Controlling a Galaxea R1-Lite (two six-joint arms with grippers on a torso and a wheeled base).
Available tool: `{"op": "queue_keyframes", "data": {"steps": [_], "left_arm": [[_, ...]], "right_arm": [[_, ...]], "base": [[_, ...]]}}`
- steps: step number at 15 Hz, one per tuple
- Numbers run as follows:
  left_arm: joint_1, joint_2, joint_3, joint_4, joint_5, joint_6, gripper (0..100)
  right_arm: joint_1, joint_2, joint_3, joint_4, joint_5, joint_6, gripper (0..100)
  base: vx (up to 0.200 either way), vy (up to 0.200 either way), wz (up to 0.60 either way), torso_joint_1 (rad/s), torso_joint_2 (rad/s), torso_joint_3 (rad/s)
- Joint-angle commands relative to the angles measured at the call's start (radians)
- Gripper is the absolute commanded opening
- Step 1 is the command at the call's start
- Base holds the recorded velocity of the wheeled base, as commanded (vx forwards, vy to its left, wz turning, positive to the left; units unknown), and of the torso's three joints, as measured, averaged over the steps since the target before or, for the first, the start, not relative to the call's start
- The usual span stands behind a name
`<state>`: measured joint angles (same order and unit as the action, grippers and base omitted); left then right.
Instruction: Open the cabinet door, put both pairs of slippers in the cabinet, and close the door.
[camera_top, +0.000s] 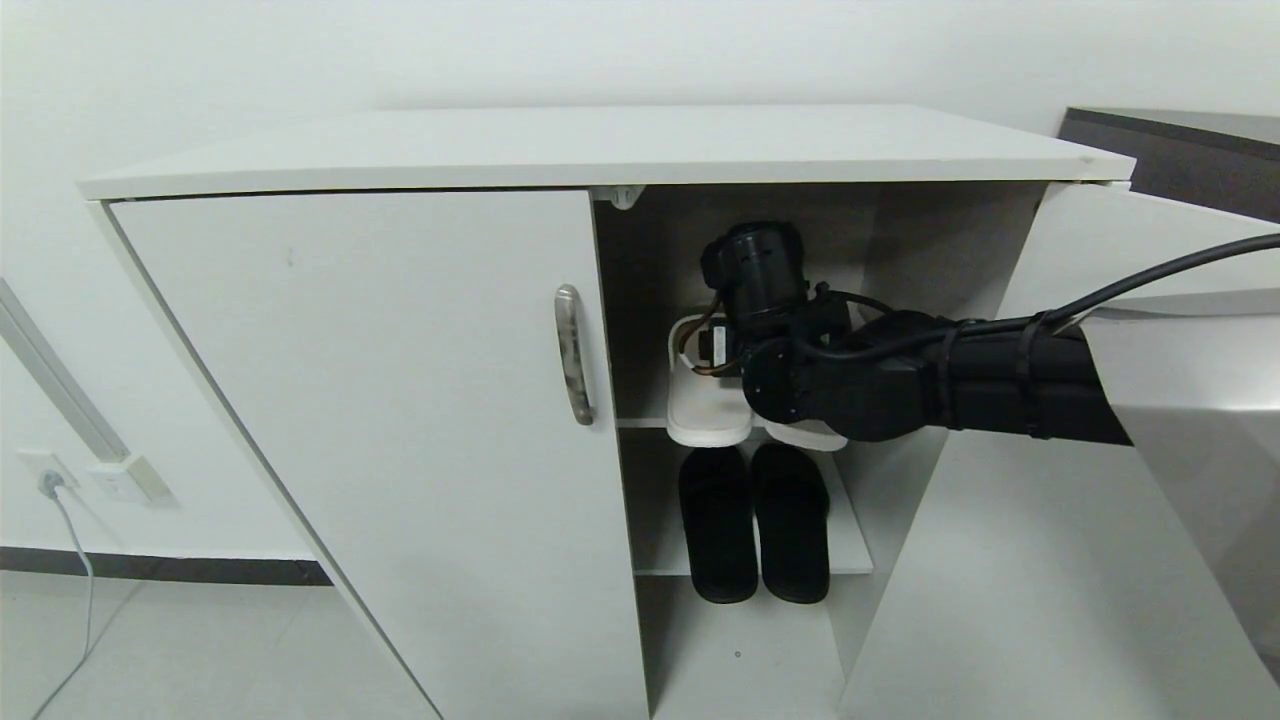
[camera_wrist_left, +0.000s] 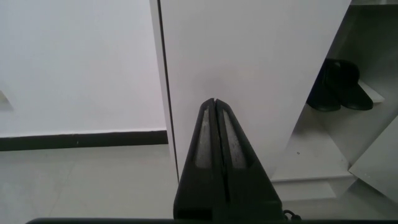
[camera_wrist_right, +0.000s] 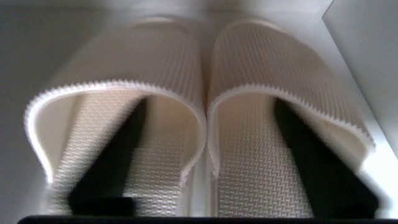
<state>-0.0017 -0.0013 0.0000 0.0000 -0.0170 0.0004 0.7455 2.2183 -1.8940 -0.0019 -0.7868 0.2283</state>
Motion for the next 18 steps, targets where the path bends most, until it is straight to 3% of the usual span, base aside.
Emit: {"op": "queue_keyframes", "data": {"steps": [1, 5, 11, 12, 18], "left_arm": [[0.000, 0.001, 0.000, 0.000, 0.000, 0.000, 0], [0.000, 0.001, 0.000, 0.000, 0.000, 0.001, 0], [0.000, 0.001, 0.000, 0.000, 0.000, 0.001, 0], [0.000, 0.001, 0.000, 0.000, 0.000, 0.001, 0], [0.000, 0.001, 0.000, 0.000, 0.000, 0.001, 0]], "right_arm": [[0.006, -0.026, 0.016, 0.000, 0.000, 0.000, 100], [0.058, -0.143, 0.142, -0.016, -0.011, 0.014, 100], [0.166, -0.436, 0.604, -0.171, 0.038, 0.017, 100], [0.192, -0.490, 0.690, -0.211, 0.057, 0.017, 0], [0.271, -0.623, 1.072, -0.461, 0.172, 0.014, 0]], "base": [[0.000, 0.000, 0.00, 0.000, 0.00, 0.000], [0.000, 0.000, 0.00, 0.000, 0.00, 0.000], [0.000, 0.000, 0.00, 0.000, 0.00, 0.000], [0.000, 0.000, 0.00, 0.000, 0.00, 0.000], [0.000, 0.000, 0.00, 0.000, 0.00, 0.000]]}}
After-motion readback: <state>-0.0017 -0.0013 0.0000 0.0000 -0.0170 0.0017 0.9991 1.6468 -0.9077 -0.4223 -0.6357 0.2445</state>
